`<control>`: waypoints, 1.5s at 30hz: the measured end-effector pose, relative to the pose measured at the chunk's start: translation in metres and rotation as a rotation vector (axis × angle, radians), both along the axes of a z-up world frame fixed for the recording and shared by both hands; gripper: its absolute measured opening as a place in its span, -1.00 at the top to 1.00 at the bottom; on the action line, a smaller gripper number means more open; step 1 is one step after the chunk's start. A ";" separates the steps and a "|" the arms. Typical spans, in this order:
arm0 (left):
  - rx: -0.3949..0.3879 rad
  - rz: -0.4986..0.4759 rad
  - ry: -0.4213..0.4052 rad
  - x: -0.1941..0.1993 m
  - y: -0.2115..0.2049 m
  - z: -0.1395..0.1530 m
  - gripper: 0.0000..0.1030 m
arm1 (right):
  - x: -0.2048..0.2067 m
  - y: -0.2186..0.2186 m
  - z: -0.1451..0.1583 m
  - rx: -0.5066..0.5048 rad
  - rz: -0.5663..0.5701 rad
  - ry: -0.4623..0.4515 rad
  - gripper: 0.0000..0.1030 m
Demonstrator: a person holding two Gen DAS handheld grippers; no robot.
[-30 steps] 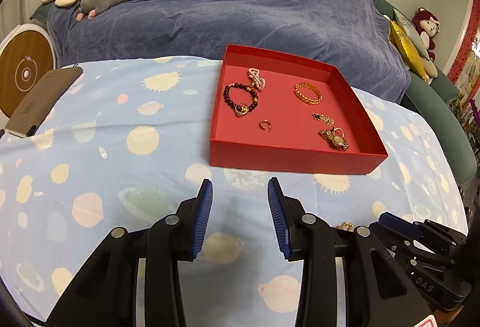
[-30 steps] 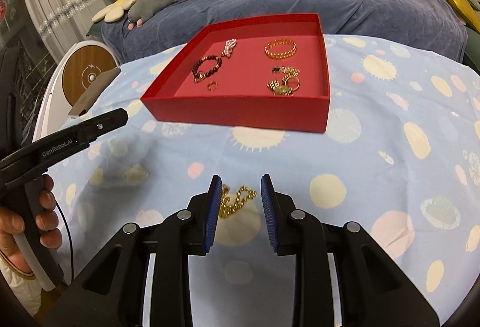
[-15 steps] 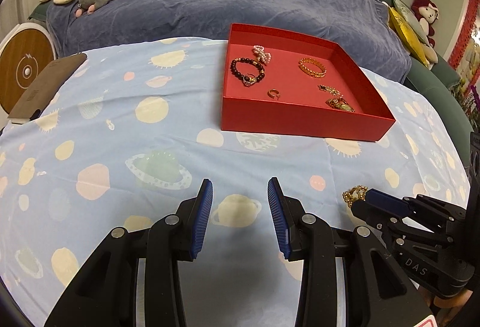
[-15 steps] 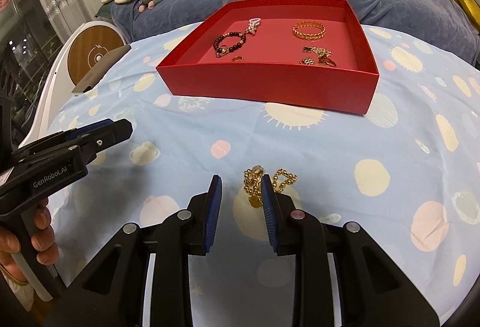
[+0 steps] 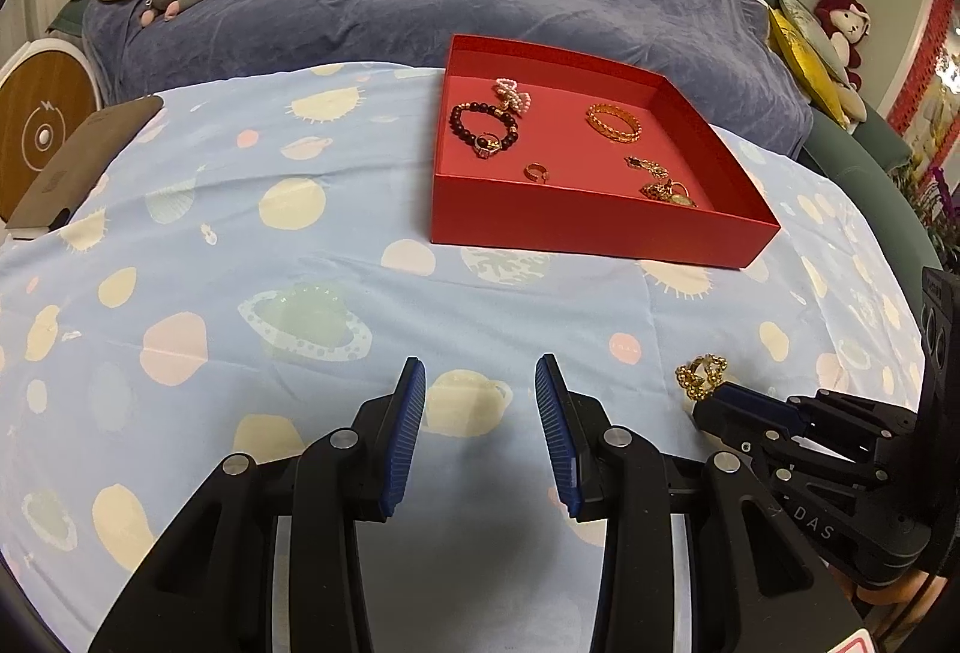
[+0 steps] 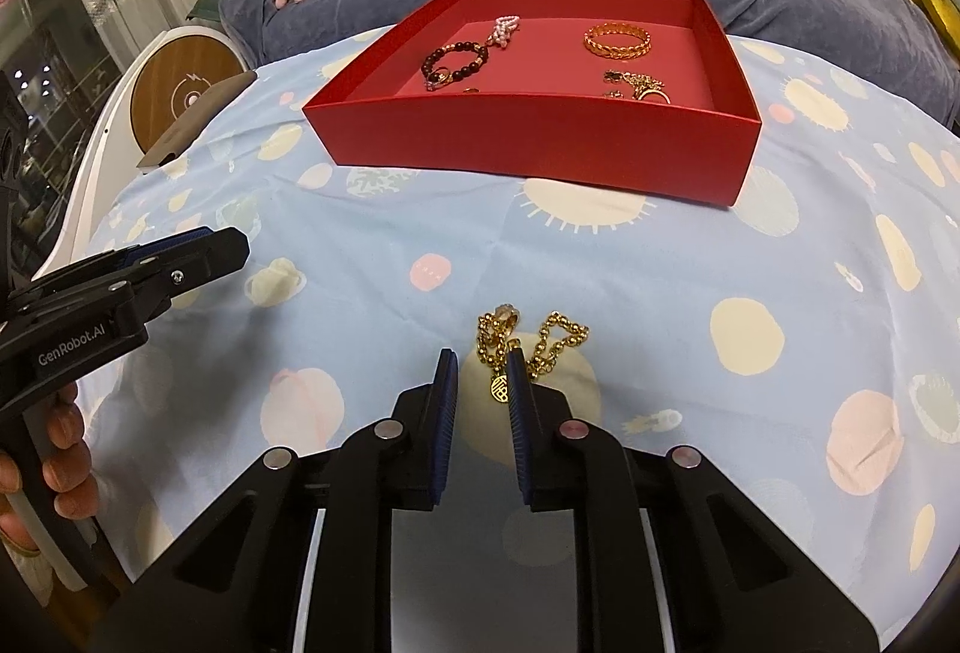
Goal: Organize jewelry
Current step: 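Close the right tool on the gold coin-pendant chain and lift it, then grasp the second gold hoop earring with left tool while right tool holds the chain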
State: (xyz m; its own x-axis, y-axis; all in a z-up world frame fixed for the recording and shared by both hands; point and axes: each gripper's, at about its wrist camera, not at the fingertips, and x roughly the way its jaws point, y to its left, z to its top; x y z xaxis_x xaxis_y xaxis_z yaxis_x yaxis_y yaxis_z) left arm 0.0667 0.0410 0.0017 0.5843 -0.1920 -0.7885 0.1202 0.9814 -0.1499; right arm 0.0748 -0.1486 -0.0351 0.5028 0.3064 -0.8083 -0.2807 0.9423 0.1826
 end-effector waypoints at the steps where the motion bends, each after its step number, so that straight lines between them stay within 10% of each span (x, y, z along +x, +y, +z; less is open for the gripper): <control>1: 0.001 -0.004 0.001 0.000 -0.002 0.000 0.30 | -0.002 -0.001 -0.001 -0.007 0.003 -0.004 0.70; 18: -0.007 -0.042 0.011 0.004 -0.022 -0.003 0.30 | -0.006 -0.031 0.024 0.020 -0.015 -0.057 1.00; 29: -0.018 -0.043 0.012 0.004 -0.023 -0.003 0.30 | 0.002 -0.014 -0.002 -0.022 0.006 -0.008 0.67; 31: -0.022 -0.039 0.014 0.004 -0.021 -0.003 0.30 | 0.002 -0.010 0.001 -0.024 0.014 -0.020 0.92; 45: -0.031 -0.047 0.020 0.003 -0.023 -0.002 0.30 | -0.004 -0.024 0.095 0.092 -0.014 -0.242 0.95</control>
State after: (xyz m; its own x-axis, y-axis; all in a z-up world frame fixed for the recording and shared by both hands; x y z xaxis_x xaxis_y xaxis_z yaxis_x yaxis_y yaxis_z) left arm 0.0702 0.0183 -0.0005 0.5583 -0.2434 -0.7931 0.1629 0.9695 -0.1829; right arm 0.0712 -0.1730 0.0596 0.6828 0.3647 -0.6331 -0.3140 0.9289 0.1965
